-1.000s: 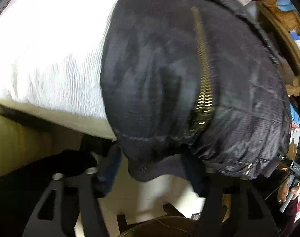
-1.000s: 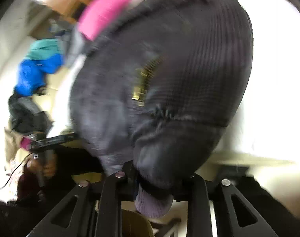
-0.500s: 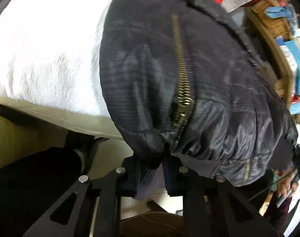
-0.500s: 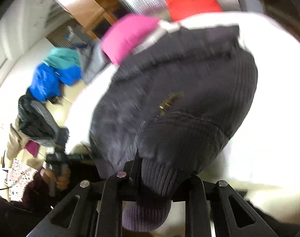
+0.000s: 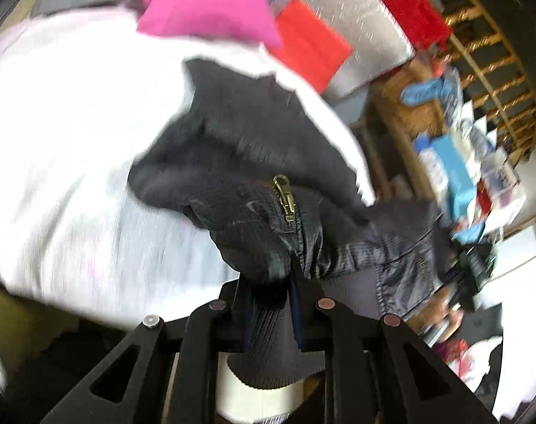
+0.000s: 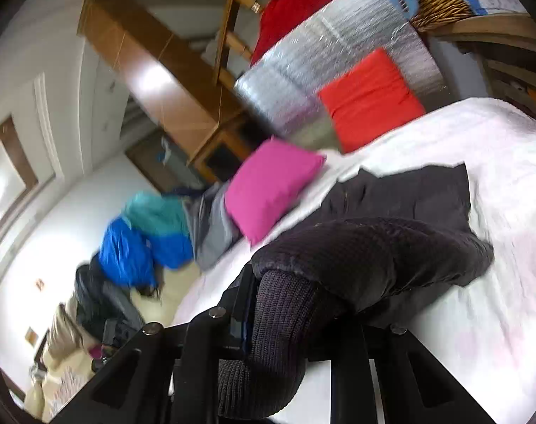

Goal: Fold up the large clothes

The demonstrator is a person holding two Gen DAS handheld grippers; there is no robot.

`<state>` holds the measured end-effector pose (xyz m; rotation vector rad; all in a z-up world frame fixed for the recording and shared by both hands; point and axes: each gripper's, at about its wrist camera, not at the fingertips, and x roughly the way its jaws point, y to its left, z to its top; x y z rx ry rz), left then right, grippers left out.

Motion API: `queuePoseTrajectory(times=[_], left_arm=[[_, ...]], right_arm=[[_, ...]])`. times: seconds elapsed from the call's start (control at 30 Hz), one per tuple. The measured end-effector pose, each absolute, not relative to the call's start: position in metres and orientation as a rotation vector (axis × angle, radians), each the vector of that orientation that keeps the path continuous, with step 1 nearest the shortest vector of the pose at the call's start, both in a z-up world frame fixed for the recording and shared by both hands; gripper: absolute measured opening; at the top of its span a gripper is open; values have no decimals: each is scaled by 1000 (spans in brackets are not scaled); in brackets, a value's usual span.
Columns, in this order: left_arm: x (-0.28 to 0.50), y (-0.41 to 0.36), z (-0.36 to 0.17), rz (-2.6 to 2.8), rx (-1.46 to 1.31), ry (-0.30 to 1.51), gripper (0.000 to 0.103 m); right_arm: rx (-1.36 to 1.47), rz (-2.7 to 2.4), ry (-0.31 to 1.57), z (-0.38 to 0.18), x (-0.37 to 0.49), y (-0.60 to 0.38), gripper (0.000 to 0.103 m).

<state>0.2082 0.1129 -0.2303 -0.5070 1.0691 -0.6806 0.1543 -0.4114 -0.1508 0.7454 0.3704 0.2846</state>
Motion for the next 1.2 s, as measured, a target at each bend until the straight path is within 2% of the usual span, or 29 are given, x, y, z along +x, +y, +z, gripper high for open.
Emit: queuePoseTrajectory(times=[0.13, 0.27, 0.6, 0.8, 0.87, 0.97, 1.03, 1.07, 1.1, 1.13, 1.17, 1.2], left_arm=[[273, 94, -201, -650, -540, 967, 19], [329, 73, -195, -614, -576, 887, 18], [468, 13, -248, -509, -637, 854, 16], [521, 5, -267, -467, -652, 845, 17], [533, -1, -270, -477, -641, 837, 19], [547, -5, -280, -487, -615, 882, 24], [548, -2, -281, -500, -654, 881, 31], [547, 0, -278, -521, -681, 870, 40], [546, 3, -274, -528, -696, 847, 53], [540, 7, -268, -517, -703, 800, 61], [532, 11, -260, -493, -706, 745, 73], [522, 18, -250, -465, -716, 679, 81]], right_arm=[[792, 235, 316, -151, 192, -434, 22], [813, 179, 300, -156, 237, -455, 22], [907, 77, 407, -210, 376, -507, 22], [1103, 35, 414, -262, 432, -534, 22], [1197, 33, 423, -280, 443, -541, 24], [1366, 55, 438, -303, 447, -553, 43], [1425, 119, 391, -304, 439, -557, 60], [1428, 131, 382, -302, 436, -559, 64], [1423, 136, 375, -296, 428, -560, 72], [1410, 132, 352, -289, 417, -561, 78], [1394, 118, 326, -283, 408, -561, 81], [1367, 93, 298, -274, 396, -562, 85]])
